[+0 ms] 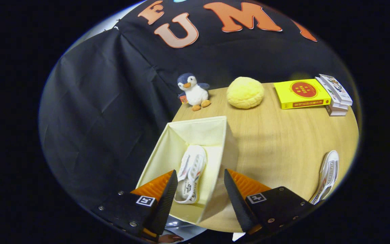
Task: Open the storage box then place both shoes into the box .Put the left shoe in first, then the right shoe, with the right side of both shoes facing outward in a uniform manner.
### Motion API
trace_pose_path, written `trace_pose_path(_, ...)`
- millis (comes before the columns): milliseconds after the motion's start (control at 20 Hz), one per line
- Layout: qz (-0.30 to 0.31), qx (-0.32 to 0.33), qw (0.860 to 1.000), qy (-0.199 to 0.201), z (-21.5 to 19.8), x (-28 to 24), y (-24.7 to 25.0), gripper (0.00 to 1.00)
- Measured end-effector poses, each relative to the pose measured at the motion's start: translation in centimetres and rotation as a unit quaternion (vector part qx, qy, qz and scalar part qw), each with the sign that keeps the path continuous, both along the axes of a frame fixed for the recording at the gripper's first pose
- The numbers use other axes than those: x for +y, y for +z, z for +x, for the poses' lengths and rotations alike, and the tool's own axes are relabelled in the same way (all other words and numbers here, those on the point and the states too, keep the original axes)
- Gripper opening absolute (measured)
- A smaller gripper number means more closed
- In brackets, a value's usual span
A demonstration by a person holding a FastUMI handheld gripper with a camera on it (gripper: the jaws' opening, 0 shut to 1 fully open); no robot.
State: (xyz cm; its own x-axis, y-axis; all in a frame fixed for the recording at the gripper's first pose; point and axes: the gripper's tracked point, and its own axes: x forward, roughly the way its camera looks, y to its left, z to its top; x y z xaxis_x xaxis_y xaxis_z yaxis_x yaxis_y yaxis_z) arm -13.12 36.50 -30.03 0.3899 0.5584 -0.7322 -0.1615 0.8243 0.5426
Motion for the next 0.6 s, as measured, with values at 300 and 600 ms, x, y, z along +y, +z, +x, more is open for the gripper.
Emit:
trace_pose_path(300, -0.052, -0.046, 0.996, -0.048, 0.6, -11.5, -1.7, 0.86)
trace_pose_path(600, -0.137, -0.041, 0.987, -0.071, -2.0, -22.0, -6.5, 0.87)
